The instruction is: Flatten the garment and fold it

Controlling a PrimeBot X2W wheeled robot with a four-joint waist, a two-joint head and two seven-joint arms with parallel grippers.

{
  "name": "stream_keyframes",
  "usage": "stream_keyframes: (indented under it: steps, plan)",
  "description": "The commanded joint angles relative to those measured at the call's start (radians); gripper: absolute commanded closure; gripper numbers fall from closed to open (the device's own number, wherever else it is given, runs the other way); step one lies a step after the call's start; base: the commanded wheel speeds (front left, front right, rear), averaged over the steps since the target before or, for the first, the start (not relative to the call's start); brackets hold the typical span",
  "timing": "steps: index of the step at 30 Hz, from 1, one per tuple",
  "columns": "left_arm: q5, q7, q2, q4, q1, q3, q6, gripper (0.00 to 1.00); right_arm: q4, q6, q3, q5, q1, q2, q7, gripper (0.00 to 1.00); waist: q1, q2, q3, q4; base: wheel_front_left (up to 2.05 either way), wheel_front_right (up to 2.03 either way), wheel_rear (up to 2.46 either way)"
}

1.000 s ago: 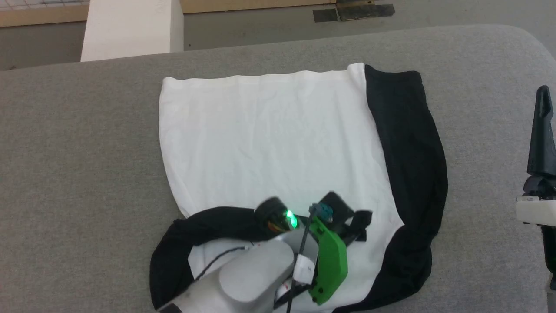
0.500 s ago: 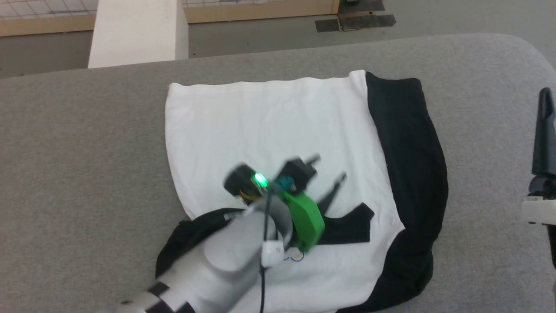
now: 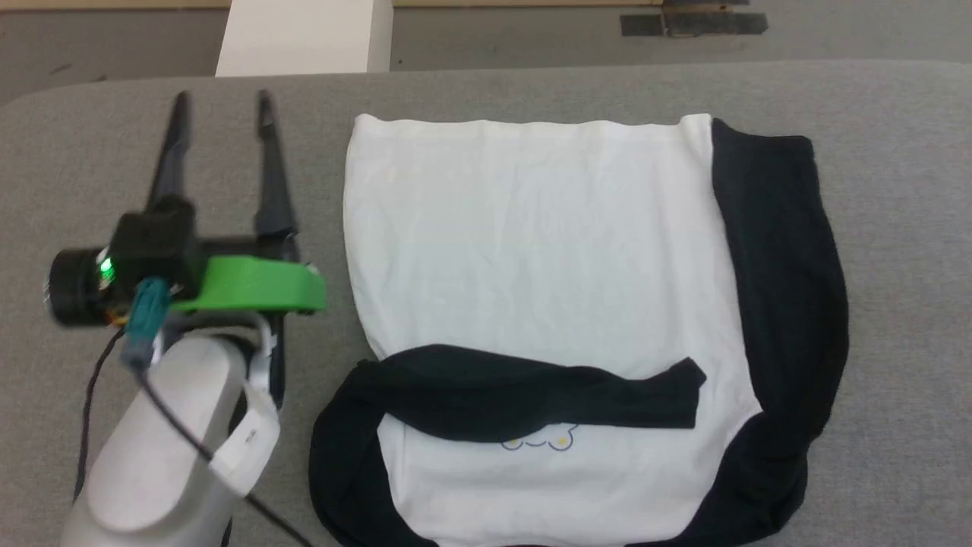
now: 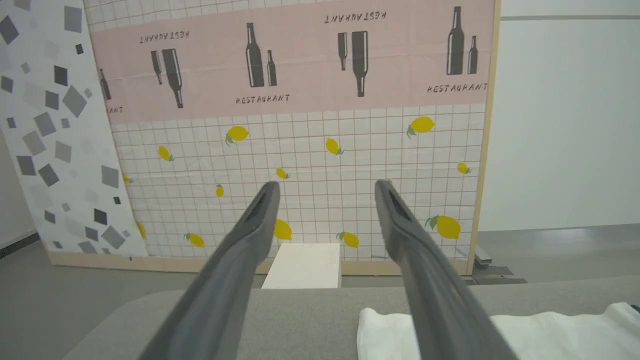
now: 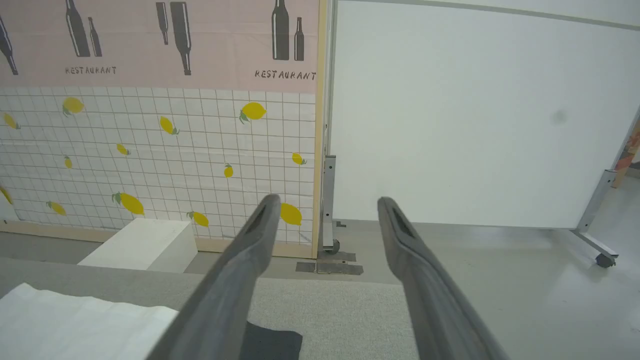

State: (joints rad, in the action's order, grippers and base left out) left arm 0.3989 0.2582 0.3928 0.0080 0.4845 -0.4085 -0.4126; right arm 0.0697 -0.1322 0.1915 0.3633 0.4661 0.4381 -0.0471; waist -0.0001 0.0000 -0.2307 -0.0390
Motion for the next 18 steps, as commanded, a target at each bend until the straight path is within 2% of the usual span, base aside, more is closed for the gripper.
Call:
stream_keyframes:
  steps: [1, 6, 13, 15, 18]
  plan:
    - [-0.027, 0.003, -0.003, -0.033, -0.057, 0.038, -0.013, 0.0, 0.04, 0.002, -0.02, 0.032, 0.05, 0.018, -0.065, 0.0, 0.0001, 0.0, -0.049, -0.043, 0.0, 0.0, 0.0]
    - [-0.09, 0.003, -0.052, -0.109, -0.176, 0.126, 0.006, 0.0, 0.154, 0.002, -0.13, 0.121, 0.188, 0.111, -0.35, 0.0, 0.0001, 0.0, -0.119, -0.097, 0.0, 0.0, 0.0]
    - [-0.155, 0.003, -0.153, -0.15, -0.218, 0.218, 0.093, 0.0, 0.273, 0.002, -0.253, 0.176, 0.332, 0.224, -0.706, 0.0, 0.0001, 0.0, -0.222, -0.174, 0.0, 0.0, 0.0]
    - [-0.173, 0.004, -0.176, -0.152, -0.217, 0.236, 0.118, 0.0, 0.293, 0.002, -0.273, 0.192, 0.358, 0.243, -0.779, 0.0, 0.0001, 0.0, -0.253, -0.191, 0.0, 0.0, 0.0]
    - [-0.197, 0.004, -0.208, -0.152, -0.206, 0.258, 0.154, 0.0, 0.32, 0.002, -0.278, 0.19, 0.381, 0.26, -0.828, 0.0, 0.0001, 0.0, -0.293, -0.213, 0.0, 0.0, 0.0]
